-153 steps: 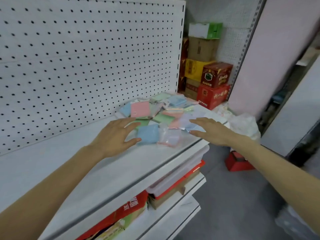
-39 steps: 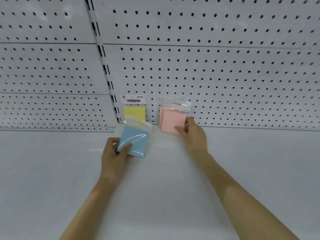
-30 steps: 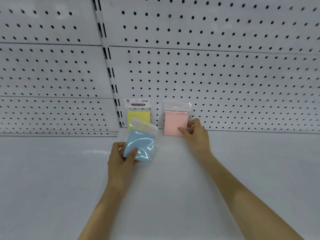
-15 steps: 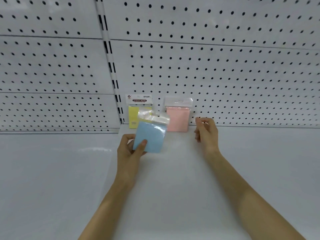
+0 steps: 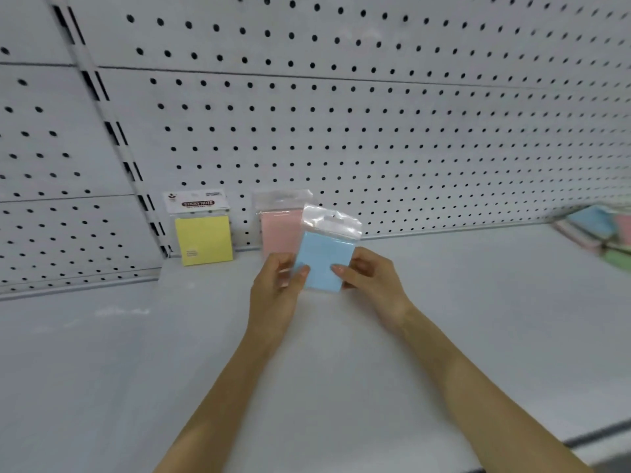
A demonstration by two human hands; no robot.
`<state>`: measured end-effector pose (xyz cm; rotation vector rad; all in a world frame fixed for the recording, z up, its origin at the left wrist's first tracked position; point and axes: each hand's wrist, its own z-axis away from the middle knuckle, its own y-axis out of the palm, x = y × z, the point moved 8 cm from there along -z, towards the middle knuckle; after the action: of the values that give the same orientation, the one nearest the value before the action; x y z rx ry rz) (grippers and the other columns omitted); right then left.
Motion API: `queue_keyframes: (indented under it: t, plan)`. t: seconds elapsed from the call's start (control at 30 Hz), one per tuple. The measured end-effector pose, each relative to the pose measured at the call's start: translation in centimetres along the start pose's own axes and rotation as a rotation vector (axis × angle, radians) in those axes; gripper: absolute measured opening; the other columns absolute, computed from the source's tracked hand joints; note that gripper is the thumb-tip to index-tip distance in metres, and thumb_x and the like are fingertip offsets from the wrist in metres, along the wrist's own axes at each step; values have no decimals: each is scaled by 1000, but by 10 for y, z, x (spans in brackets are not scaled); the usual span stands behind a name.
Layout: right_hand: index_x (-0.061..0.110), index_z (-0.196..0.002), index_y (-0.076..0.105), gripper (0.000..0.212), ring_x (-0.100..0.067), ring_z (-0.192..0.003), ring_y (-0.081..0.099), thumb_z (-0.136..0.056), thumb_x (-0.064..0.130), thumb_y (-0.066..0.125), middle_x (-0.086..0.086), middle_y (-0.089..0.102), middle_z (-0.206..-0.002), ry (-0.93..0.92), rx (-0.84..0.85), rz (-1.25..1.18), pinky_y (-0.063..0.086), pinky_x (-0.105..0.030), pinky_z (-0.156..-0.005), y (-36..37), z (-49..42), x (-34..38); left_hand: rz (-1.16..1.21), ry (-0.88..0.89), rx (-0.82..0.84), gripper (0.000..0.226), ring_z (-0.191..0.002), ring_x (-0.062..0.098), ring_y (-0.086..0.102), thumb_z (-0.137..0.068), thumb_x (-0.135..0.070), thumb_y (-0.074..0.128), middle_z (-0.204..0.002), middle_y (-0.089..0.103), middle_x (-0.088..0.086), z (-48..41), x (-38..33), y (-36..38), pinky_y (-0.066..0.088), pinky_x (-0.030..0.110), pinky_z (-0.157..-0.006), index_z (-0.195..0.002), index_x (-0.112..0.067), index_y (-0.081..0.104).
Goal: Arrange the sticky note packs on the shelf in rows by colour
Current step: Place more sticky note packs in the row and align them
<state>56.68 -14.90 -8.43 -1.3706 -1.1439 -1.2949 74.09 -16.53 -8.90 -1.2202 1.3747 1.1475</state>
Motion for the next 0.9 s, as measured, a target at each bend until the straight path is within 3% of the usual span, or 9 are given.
queue_keyframes:
  t: [0.07, 0.23, 0.33, 0.47, 0.77, 0.9]
  plan:
    - [1, -95, 66, 14, -7, -76, 65, -81, 2, 69, -1, 70, -86, -5, -67, 46, 51, -19, -66, -26, -5, 0, -92, 28, -15, 20, -96, 11, 62, -87, -11, 66, -108, 65, 0, -3, -1, 0, 48, 13, -79, -102, -19, 57]
    - [11, -95, 68, 13, -6, -83, 64, -84, 6, 68, -1, 70, -96, -9, -152, 163, 51, -16, -74, -79, -25, -4, -205, 61, 2, 25, -100, 11, 59, -87, -10, 65, -115, 59, 0, -16, -2, 1, 47, 27, -92, -109, -18, 59]
    - [16, -98, 66, 15, -5, -85, 62, -87, 7, 64, 2, 68, -99, -27, -168, 240, 48, -16, -74, -84, -41, -5, -234, 51, 30, 28, -100, 4, 57, -86, -11, 66, -115, 57, 0, -22, 0, 6, 44, 25, -93, -113, -18, 59]
    - [14, -109, 60, 24, 3, -80, 60, -87, 5, 62, 2, 66, -96, -54, -181, 279, 44, -9, -69, -75, -62, -3, -211, 21, 21, 29, -103, 9, 57, -87, -13, 65, -116, 58, 0, -31, 6, 5, 42, 19, -92, -115, -21, 60]
    - [17, -102, 52, 28, -16, -80, 61, -82, 17, 71, -1, 69, -91, -7, -226, 295, 46, -24, -73, -70, -80, -14, -147, -6, -12, 30, -104, 12, 56, -87, -12, 65, -114, 59, -4, -40, 13, 6, 42, 18, -92, -113, -24, 60]
    - [17, -96, 56, 15, -12, -78, 60, -86, 17, 67, 2, 69, -86, -22, -197, 269, 45, -17, -69, -68, -79, -12, -150, -4, -23, 30, -105, 13, 55, -87, -12, 65, -114, 59, -3, -42, 13, 6, 42, 22, -95, -114, -22, 60]
